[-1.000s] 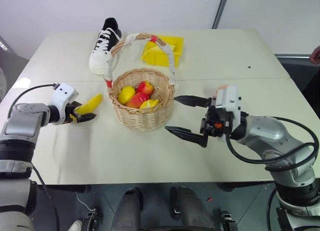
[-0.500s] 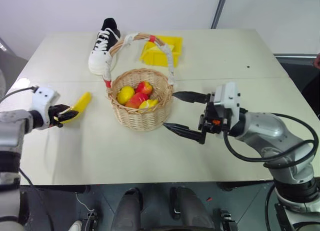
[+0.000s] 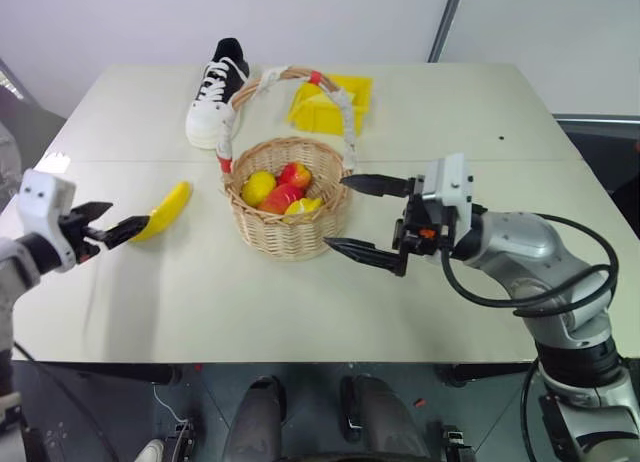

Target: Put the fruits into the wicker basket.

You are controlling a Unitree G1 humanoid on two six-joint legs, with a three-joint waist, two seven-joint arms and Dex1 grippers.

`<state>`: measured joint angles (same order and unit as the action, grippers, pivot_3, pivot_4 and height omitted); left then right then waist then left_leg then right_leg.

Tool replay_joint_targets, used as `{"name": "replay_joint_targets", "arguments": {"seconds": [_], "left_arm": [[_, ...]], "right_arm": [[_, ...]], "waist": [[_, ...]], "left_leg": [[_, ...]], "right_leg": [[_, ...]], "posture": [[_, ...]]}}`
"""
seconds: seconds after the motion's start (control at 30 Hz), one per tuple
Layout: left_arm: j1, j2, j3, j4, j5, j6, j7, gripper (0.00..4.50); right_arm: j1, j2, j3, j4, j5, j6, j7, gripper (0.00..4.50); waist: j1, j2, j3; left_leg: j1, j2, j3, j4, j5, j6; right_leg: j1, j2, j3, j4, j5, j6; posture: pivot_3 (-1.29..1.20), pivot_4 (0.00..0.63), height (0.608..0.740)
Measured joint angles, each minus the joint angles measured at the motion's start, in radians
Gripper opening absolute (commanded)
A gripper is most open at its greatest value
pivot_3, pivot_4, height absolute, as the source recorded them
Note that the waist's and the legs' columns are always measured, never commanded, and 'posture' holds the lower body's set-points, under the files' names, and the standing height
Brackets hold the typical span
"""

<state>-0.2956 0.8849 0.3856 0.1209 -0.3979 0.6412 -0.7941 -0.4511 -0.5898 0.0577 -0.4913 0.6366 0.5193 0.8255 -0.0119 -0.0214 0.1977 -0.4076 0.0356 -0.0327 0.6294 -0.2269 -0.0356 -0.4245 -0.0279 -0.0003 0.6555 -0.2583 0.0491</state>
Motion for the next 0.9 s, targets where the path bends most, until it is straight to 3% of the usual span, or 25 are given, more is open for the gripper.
{"name": "replay_joint_targets", "arguments": {"seconds": [0.33,0.47,0.63,0.9], "left_arm": [[-0.197,-0.048,-0.230,0.271,0.128,-0.028,0.010,4.47],[-0.250,-0.052,-0.240,0.335,0.145,-0.040,0.007,3.18],[-0.259,-0.060,-0.240,0.347,0.148,-0.042,0.001,0.68],[-0.187,-0.041,-0.191,0.302,0.145,-0.080,0.018,0.54]], "right_arm": [[0.051,0.001,-0.005,-0.040,-0.022,-0.004,-0.026,4.50],[0.051,0.001,-0.010,-0.064,-0.021,-0.002,-0.039,4.50],[0.051,0.001,-0.010,-0.075,-0.020,0.002,-0.051,4.50],[0.049,0.001,-0.009,-0.074,-0.022,0.005,-0.051,4.50]], "waist": [[-0.003,0.000,0.000],[-0.003,0.000,0.000],[-0.002,0.000,0.000],[-0.009,0.000,0.000]], "left_leg": [[0.000,0.001,0.000,0.001,0.000,0.000],[0.000,0.001,0.000,0.001,0.000,0.000],[0.000,0.001,0.000,0.001,0.000,0.000],[0.000,0.002,0.000,0.001,0.000,0.000]], "right_leg": [[-0.002,0.002,0.000,0.003,0.001,0.002],[-0.002,0.002,0.000,0.004,0.001,0.002],[-0.002,0.001,0.000,0.004,0.001,0.002],[-0.003,0.002,0.000,0.005,0.001,0.002]], "posture": [[0.00,0.150,0.740],[0.00,0.150,0.740],[0.00,0.150,0.740],[0.00,0.150,0.740]]}}
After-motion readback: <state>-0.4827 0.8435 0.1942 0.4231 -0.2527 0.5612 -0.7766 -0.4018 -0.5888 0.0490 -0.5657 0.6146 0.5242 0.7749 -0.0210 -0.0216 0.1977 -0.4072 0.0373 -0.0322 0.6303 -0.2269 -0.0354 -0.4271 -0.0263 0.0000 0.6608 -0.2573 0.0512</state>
